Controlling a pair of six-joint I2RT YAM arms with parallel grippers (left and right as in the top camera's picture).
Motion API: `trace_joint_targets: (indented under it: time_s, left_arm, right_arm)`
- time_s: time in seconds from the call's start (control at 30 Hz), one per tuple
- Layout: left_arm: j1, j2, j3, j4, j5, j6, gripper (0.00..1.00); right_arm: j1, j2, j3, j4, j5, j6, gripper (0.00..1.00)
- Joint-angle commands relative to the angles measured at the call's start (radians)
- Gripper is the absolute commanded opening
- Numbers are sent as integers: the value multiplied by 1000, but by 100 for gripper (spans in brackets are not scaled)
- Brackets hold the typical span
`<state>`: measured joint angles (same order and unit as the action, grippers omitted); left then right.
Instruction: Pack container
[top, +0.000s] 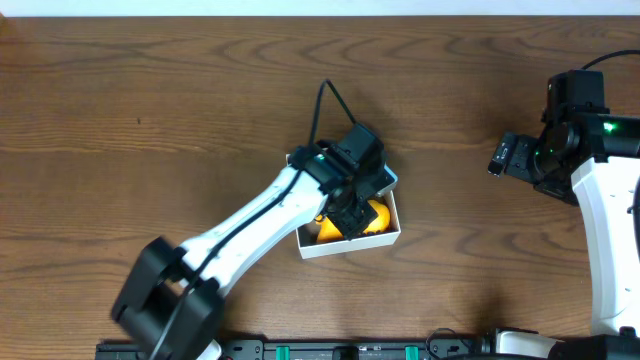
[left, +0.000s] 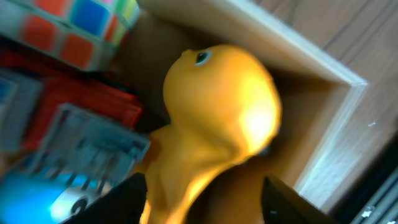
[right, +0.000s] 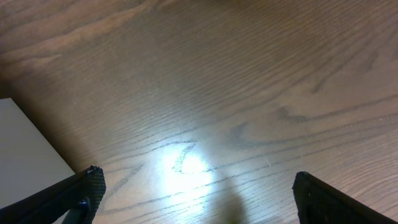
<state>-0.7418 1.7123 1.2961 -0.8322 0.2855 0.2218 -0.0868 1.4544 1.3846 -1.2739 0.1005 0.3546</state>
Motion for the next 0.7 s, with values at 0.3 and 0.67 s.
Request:
trace_joint_targets:
  time_s: [0.3,0.67]
  left_arm:
    - [-2,-212,15,-80,-127,1,95]
    - [285,-320,15,-54,-289,-177,98]
  right_arm:
    - [-5,-1,-5,2,-4,-12,99]
    - [97,-2,-5,156,-30,-104,99]
